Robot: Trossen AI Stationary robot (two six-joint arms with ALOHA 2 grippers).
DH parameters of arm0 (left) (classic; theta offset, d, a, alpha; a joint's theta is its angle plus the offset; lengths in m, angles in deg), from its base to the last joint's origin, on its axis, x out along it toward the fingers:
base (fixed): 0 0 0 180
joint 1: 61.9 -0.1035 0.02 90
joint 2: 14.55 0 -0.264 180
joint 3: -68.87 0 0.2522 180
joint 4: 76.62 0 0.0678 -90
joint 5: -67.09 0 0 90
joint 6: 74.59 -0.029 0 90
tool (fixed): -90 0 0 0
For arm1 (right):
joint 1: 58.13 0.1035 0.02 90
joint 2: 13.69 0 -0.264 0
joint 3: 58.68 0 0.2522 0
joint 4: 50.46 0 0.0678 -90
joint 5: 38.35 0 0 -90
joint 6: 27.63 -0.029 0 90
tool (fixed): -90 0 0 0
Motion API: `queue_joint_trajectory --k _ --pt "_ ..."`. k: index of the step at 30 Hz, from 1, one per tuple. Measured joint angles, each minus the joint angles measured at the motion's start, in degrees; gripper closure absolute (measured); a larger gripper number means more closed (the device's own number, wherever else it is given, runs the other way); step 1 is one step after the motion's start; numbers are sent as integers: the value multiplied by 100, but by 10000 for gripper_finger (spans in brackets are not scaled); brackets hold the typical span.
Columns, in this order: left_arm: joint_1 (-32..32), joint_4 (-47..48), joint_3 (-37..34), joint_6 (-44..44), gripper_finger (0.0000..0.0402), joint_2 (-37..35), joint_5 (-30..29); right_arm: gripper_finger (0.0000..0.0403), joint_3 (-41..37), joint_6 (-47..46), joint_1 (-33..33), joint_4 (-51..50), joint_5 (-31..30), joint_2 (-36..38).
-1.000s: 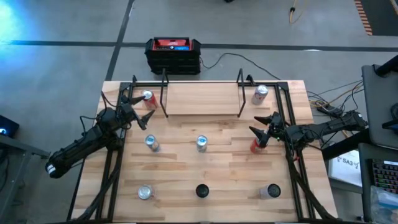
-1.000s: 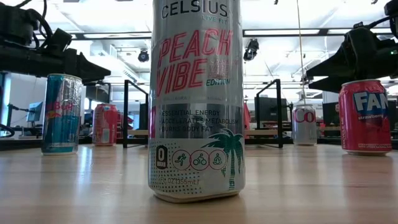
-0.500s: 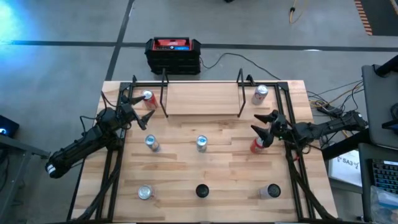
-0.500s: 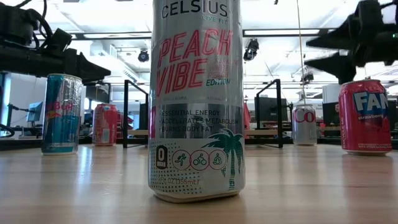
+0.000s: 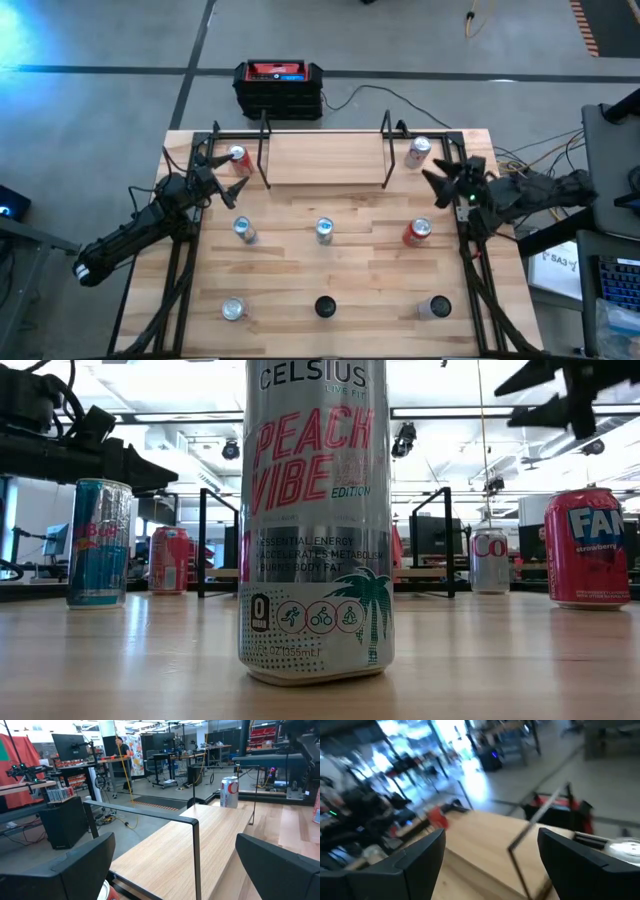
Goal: Place canned beverage on shelf
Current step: Put the top red silver soda can on the shelf
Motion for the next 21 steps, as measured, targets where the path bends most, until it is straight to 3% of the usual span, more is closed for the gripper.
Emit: queue_joint_trajectory --k 8,10,15,21 --pt "1 -1 1 1 3 0 -1 101 2352 -4133 -514 -5387 376 -1608" --pt "2 -1 2 -1 3 0 -1 101 2720 -4710 -697 -5916 459 -1953" --pt "1 -1 0 -1 3 1 1 101 3227 -3060 -1335 -4683 1148 -2200" --pt "1 6 1 0 3 0 -1 101 3428 -2482 -2550 -5070 2180 -2800"
